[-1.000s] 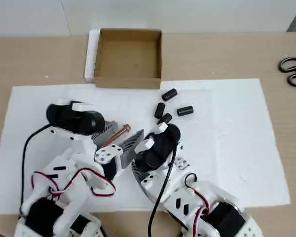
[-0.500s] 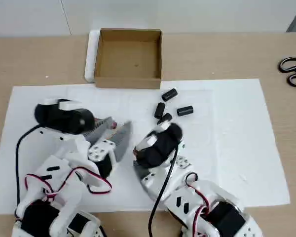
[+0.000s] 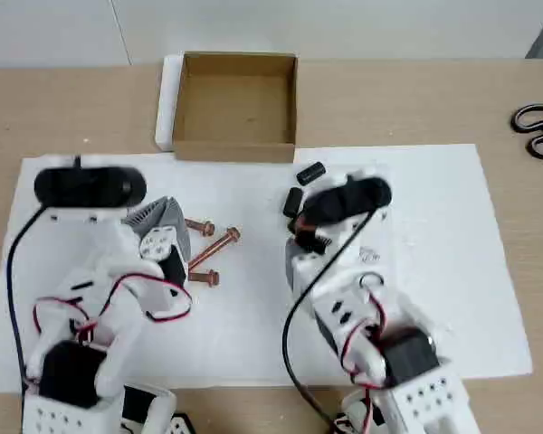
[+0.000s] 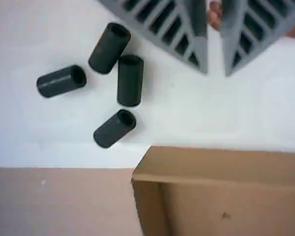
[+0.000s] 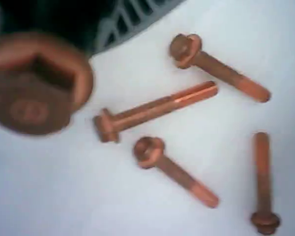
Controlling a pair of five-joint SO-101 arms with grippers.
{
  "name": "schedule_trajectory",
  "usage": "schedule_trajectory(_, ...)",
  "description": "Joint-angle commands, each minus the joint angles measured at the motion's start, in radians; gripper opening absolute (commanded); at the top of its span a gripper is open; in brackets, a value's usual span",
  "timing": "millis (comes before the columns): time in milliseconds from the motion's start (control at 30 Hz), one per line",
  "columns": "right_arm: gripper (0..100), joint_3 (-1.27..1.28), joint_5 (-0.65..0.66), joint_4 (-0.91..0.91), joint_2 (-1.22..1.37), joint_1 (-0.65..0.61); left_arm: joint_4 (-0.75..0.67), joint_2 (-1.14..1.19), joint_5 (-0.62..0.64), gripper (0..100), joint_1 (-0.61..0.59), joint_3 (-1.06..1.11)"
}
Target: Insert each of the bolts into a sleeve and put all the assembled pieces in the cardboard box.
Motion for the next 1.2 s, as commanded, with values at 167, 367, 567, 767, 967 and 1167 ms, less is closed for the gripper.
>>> schedule_trajectory(167, 0.3, -0.419, -0.009, 0.102, 0.401, 0.073, 0.095, 0.397, -0.109, 1, -0.06, -0.36)
schedule_trajectory(367, 0.3, -0.726, -0.006, 0.286, 0.644, 0.134, 0.199, 0.651, -0.206, 1, -0.064, -0.602)
schedule_trajectory(567, 0.3, -0.941, -0.005, 0.375, 0.866, 0.137, 0.209, 0.825, -0.209, 1, -0.069, -0.742)
schedule_trajectory(767, 0.3, -1.191, 0.078, 0.366, 1.098, 0.133, 0.207, 0.95, -0.175, 1, -0.077, -0.817)
schedule_trajectory(967, 0.3, -1.488, 0.124, 0.272, 1.346, 0.151, 0.209, 0.993, -0.167, 1, -0.081, -0.823)
schedule_trajectory(1167, 0.3, -1.692, 0.157, 0.093, 1.55, 0.153, 0.21, 0.993, -0.146, 1, -0.081, -0.823)
